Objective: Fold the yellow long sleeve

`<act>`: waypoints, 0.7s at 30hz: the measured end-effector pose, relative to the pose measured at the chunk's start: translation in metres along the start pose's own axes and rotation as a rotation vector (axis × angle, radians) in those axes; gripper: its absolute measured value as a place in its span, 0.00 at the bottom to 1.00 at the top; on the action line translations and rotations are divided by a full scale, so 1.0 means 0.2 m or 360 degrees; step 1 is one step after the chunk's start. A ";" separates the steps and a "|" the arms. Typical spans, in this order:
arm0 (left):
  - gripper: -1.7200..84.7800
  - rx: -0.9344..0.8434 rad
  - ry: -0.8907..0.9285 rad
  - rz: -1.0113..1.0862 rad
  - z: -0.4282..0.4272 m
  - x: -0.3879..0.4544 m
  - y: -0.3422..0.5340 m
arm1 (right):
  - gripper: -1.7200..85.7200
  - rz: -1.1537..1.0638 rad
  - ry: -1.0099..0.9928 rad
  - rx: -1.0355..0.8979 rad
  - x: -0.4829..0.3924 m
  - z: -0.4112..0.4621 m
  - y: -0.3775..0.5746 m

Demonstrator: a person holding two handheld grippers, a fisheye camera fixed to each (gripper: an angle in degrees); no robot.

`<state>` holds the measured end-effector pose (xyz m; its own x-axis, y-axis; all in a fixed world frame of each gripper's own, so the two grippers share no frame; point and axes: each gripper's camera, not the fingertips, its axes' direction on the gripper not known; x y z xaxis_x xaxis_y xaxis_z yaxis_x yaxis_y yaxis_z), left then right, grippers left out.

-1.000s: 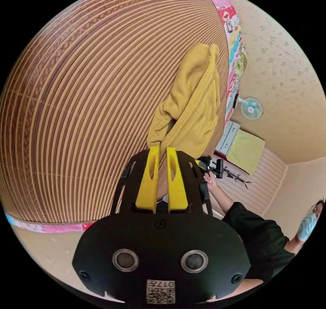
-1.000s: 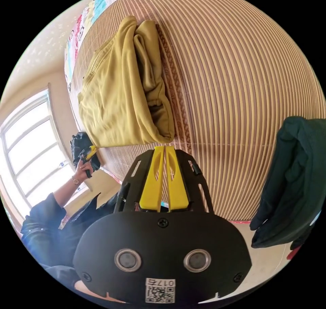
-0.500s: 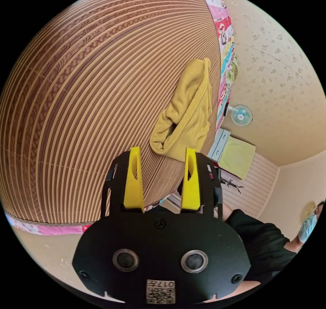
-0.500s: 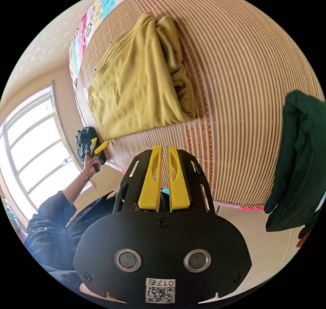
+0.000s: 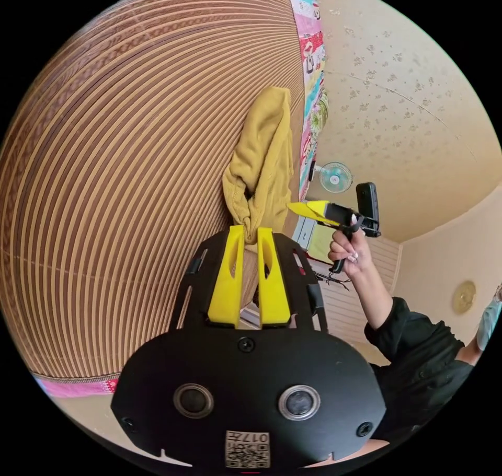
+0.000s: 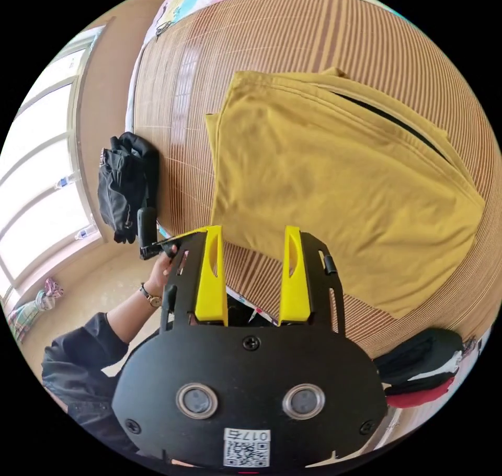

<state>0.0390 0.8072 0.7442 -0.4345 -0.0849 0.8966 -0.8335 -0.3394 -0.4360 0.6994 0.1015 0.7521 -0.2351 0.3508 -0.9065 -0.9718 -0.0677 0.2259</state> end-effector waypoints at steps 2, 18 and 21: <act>0.08 0.0029 0.0040 0.0100 0.01 0.09 0.05 | 0.24 0.0004 0.0061 -0.0024 -0.13 0.02 -0.11; 0.07 0.0088 -0.0120 0.0286 0.07 0.27 0.33 | 0.12 0.0072 0.0837 -0.0374 -0.37 0.37 -0.34; 0.07 0.0085 -0.0153 0.0328 -0.02 0.24 0.44 | 0.11 0.0137 0.0347 -0.0167 -0.23 0.29 -0.19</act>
<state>-0.0556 0.7767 0.7483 -0.5572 -0.2457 0.7932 -0.7099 -0.3546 -0.6086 0.7491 0.1431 0.8060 -0.3046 0.1306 -0.9435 -0.9418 -0.1893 0.2778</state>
